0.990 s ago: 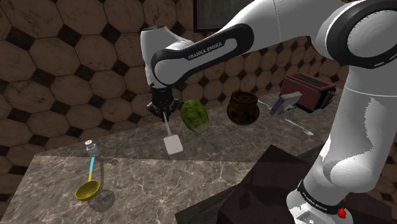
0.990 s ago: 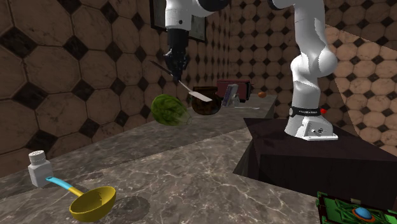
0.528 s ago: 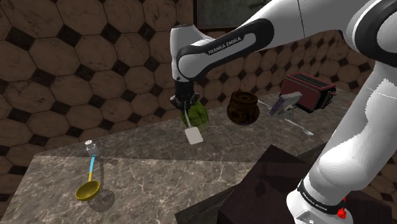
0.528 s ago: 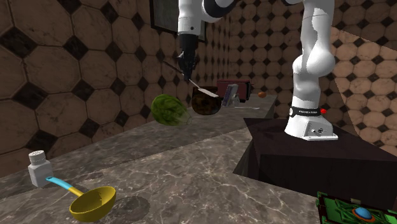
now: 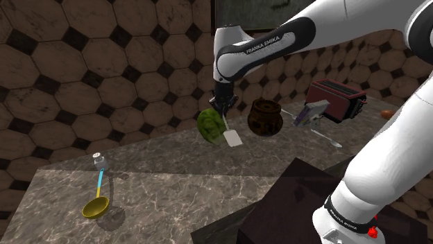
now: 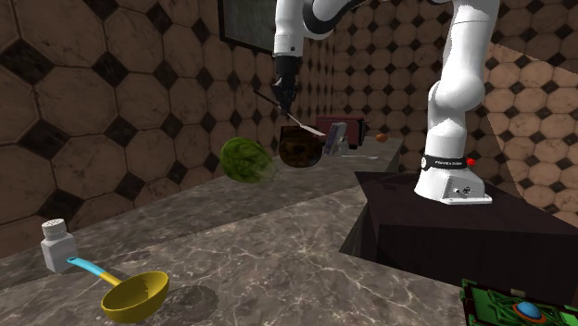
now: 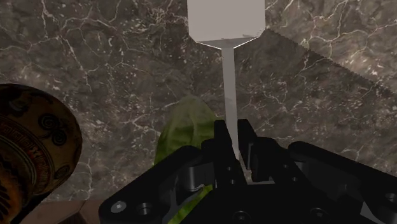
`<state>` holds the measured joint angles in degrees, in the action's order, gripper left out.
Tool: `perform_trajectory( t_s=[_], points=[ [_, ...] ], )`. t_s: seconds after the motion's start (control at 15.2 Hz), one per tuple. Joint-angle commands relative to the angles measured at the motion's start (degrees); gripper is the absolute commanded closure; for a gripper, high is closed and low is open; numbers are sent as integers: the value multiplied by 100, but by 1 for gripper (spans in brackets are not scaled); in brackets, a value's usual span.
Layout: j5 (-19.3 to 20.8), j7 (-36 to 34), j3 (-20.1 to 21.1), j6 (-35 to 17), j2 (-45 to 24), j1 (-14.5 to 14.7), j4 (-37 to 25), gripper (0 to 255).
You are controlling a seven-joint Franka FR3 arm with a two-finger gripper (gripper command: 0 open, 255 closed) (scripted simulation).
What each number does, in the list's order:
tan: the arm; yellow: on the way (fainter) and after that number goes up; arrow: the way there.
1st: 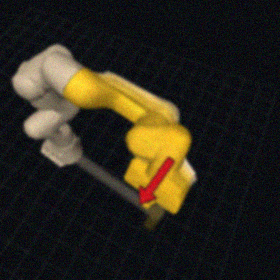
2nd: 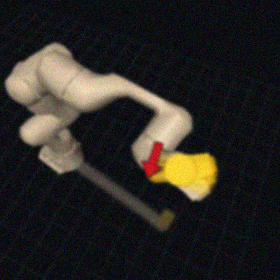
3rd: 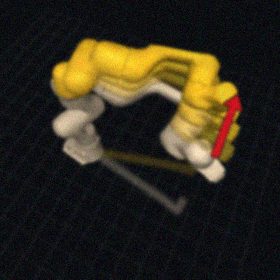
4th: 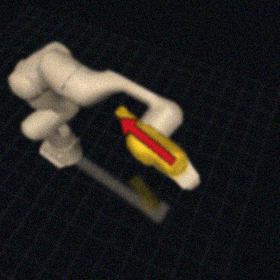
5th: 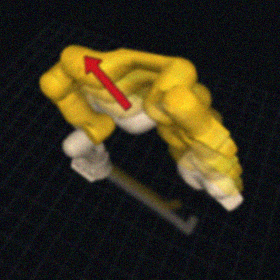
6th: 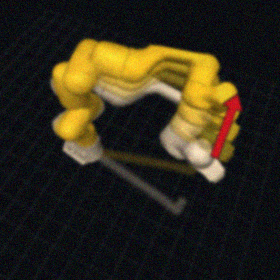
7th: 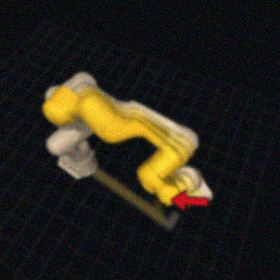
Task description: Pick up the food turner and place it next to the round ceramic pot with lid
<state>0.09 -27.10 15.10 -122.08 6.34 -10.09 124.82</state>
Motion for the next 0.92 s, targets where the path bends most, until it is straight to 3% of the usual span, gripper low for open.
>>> perform_trajectory(
  t_s=[0.0, 0.13, 0.86],
  points=[
    [-47, 337, -176, -49, 163, -127, 202, 255],
    [-67, 643, -351, -68, 274, -246, 329, 255],
    [29, 556, -321, -934, -117, -250, 811, 255]
  ],
)
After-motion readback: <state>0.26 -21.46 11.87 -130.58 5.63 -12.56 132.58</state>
